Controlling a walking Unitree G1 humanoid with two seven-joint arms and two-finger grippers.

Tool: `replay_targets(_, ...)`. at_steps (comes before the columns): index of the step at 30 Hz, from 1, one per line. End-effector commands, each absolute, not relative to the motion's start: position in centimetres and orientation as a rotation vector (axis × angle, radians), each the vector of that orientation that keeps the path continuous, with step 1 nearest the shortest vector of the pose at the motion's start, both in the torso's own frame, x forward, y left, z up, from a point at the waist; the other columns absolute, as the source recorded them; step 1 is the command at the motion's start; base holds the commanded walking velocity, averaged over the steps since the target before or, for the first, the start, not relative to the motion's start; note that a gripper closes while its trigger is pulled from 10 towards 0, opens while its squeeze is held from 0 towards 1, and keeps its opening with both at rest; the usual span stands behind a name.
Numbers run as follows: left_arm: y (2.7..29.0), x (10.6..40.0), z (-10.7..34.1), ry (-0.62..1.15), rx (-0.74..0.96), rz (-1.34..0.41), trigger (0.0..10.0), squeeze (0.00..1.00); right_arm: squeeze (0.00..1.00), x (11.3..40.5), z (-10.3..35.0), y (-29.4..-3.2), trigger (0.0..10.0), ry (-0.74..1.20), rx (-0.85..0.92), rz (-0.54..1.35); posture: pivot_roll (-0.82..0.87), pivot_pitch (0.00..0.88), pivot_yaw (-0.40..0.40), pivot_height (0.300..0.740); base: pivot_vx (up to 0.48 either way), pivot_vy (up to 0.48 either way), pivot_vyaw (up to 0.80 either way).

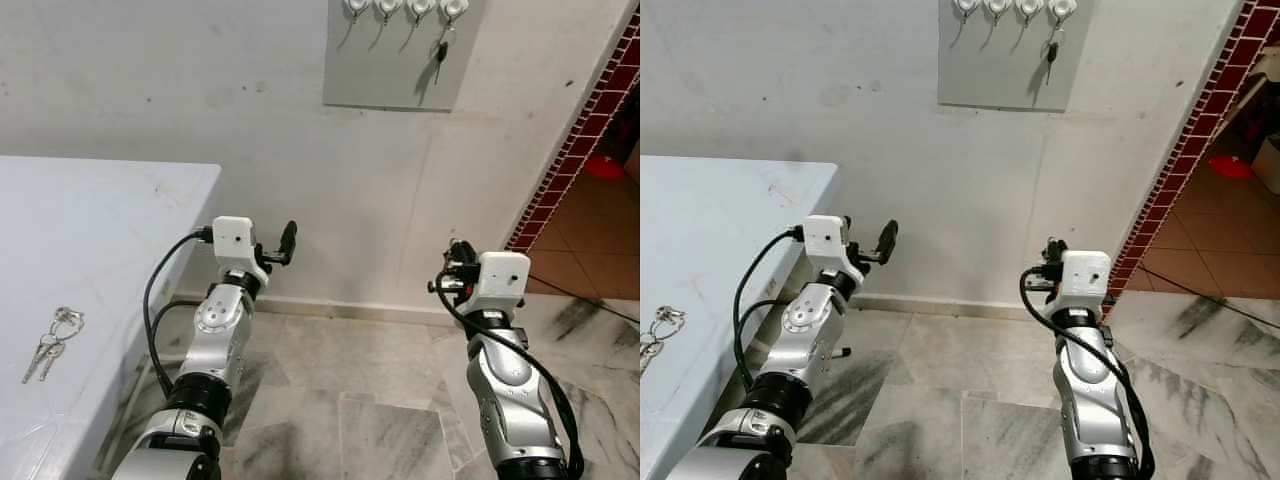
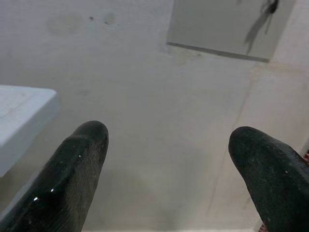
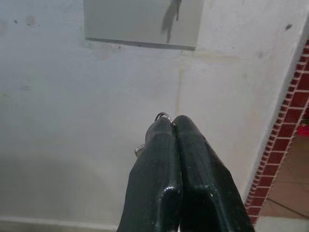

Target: Hang keys on a hook

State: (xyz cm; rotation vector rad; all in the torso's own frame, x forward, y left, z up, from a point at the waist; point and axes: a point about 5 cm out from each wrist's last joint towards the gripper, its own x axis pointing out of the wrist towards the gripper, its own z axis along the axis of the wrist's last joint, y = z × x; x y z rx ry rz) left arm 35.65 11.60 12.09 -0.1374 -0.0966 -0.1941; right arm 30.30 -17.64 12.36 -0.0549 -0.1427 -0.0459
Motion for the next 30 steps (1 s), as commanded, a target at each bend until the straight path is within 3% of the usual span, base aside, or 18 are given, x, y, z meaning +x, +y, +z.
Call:
replay_targets(1,11.4,35.8,12.5,-0.115,-0.128,-0.196,10.0,0.00,0.00,30.4,12.2,-17.5,10.0,-0.139,-0.057,-0.049,-0.05,0.000,-0.049,0.740,0.000,0.000,0.00)
replay_targets(30,12.4,35.3,12.2,-0.121,-0.087,-0.209,10.0,0.00,0.00,30.0,13.1,-17.6,10.0,-0.192,-0.036,-0.068,-0.04,0.000,-0.032,0.740,0.000,0.000,0.00)
